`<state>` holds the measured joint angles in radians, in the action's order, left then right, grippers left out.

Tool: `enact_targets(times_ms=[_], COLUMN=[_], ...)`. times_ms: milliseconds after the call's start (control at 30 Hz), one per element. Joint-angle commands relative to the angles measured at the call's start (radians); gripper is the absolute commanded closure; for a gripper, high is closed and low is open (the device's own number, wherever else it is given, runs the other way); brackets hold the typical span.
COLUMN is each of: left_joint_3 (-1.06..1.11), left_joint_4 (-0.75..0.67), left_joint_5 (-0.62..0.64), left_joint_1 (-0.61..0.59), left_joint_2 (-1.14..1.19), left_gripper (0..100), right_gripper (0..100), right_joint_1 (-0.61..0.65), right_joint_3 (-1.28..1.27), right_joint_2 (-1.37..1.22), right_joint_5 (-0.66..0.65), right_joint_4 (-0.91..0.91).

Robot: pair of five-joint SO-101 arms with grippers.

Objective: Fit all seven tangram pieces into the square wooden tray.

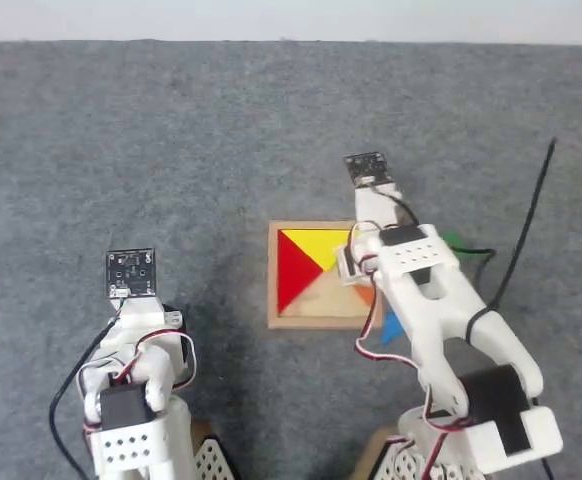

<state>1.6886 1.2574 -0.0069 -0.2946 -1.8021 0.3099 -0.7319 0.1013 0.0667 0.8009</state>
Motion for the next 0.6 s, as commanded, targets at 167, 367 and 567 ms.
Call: enact_targets(times_ms=[167, 367, 567], left_joint_3=[-0.005, -0.005, -0.005], left_joint_4=[0.003, 0.003, 0.003], left_joint_5=[-0.005, -0.005, -0.005], left_joint_1=[0.006, 0.006, 0.006], left_joint_2=[-0.017, -0.017, -0.017], left_gripper=[96, 96, 96], right_gripper=[96.8, 96.8, 96.8], right_joint_1=[-0.185, -0.251, -0.352], right_joint_3=[0.014, 0.084, 0.157], right_joint_2=[-0.002, -0.002, -0.002], right_joint_5=[0.012, 0.012, 0.011], right_joint_4=[0.071, 0.12, 0.185])
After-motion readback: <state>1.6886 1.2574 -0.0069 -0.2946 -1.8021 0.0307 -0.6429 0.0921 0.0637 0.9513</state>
